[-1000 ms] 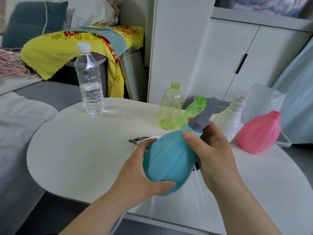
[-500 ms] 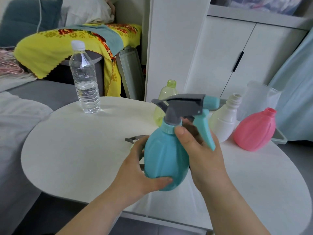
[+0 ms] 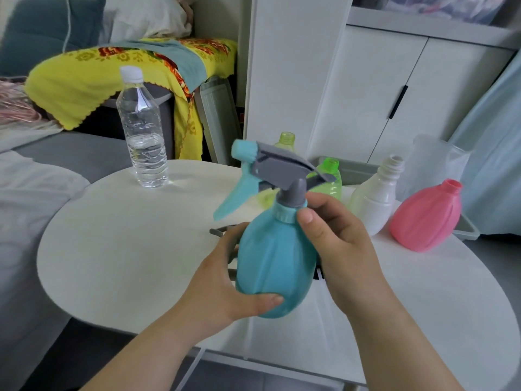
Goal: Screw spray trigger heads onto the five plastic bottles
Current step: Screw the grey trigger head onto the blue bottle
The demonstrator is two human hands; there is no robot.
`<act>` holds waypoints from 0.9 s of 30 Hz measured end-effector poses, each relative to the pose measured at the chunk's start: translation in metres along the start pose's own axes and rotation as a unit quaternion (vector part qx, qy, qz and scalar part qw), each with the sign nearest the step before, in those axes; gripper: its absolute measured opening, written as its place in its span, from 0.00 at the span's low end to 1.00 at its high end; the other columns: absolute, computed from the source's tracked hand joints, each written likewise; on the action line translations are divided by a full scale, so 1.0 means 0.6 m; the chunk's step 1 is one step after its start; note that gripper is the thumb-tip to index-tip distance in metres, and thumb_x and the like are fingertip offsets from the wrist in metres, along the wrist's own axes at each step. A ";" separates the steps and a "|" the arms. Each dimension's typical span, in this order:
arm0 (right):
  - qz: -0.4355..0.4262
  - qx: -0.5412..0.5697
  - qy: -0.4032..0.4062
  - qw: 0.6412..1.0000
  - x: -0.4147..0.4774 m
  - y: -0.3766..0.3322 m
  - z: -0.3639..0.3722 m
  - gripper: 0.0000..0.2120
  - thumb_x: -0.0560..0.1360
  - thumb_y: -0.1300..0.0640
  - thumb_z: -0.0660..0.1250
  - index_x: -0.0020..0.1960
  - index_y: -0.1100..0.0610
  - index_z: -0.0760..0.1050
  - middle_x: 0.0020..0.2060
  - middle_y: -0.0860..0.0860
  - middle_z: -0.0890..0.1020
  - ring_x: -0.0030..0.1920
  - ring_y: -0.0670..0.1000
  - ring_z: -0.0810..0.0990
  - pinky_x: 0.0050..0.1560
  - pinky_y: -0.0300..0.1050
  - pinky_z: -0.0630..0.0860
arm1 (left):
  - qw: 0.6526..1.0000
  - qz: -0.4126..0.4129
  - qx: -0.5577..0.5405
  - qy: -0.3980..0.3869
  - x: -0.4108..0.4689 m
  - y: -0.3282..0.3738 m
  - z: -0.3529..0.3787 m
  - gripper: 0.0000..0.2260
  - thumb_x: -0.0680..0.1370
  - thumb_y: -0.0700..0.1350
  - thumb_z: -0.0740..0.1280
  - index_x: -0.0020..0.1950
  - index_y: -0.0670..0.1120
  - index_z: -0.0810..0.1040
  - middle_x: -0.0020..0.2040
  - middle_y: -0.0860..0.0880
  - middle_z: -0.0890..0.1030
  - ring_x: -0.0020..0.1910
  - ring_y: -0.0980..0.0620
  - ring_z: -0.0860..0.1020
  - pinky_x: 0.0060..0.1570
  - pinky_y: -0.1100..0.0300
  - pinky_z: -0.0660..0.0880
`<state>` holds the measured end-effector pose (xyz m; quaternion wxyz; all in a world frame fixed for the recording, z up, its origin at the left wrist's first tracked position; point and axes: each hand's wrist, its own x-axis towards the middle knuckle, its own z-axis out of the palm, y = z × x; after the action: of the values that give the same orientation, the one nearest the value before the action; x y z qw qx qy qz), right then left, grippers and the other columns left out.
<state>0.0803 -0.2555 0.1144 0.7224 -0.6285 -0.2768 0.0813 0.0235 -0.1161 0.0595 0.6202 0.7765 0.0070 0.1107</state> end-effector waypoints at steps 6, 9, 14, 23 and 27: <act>0.026 -0.018 0.005 1.000 0.001 0.000 -0.008 0.12 0.61 0.52 0.72 0.44 0.42 0.77 0.41 0.42 0.83 0.46 0.46 0.81 0.45 0.39 0.80 | 0.998 0.004 0.056 0.001 -0.002 0.004 0.001 0.35 0.49 0.59 0.73 0.51 0.75 0.62 0.52 0.73 0.70 0.52 0.71 0.71 0.40 0.75 0.72; 0.032 -0.030 0.071 0.997 0.002 0.005 -0.004 0.15 0.55 0.51 0.78 0.38 0.46 0.76 0.34 0.38 0.82 0.39 0.41 0.80 0.36 0.32 0.77 | 0.994 0.003 0.102 0.031 -0.002 0.003 0.006 0.36 0.48 0.59 0.72 0.51 0.74 0.60 0.52 0.71 0.69 0.53 0.70 0.69 0.42 0.72 0.70; 0.062 -0.027 0.117 0.991 0.004 0.018 0.005 0.12 0.59 0.48 0.68 0.42 0.49 0.74 0.33 0.39 0.81 0.36 0.37 0.79 0.37 0.32 0.76 | 0.992 0.008 0.126 0.031 -0.002 -0.001 0.010 0.35 0.48 0.59 0.71 0.51 0.73 0.60 0.52 0.71 0.69 0.53 0.70 0.69 0.43 0.73 0.69; 0.032 0.062 0.008 0.998 0.002 0.001 -0.001 0.10 0.65 0.58 0.71 0.45 0.48 0.79 0.39 0.42 0.85 0.39 0.41 0.81 0.32 0.30 0.74 | 0.999 -0.007 0.043 0.014 0.000 -0.001 -0.003 0.33 0.48 0.59 0.72 0.49 0.74 0.63 0.49 0.74 0.71 0.51 0.73 0.70 0.39 0.78 0.70; -0.002 0.034 0.085 0.996 0.002 0.013 0.009 0.10 0.61 0.57 0.75 0.41 0.47 0.79 0.36 0.40 0.84 0.38 0.40 0.82 0.35 0.32 0.76 | 0.998 -0.003 0.056 0.039 -0.001 0.000 0.005 0.34 0.48 0.58 0.72 0.48 0.76 0.60 0.48 0.77 0.69 0.51 0.74 0.69 0.39 0.77 0.71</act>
<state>0.0801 -0.2488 0.1076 0.7643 -0.6079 -0.2125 0.0351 0.0234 -0.1191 0.0590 0.5749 0.8054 0.0392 0.1387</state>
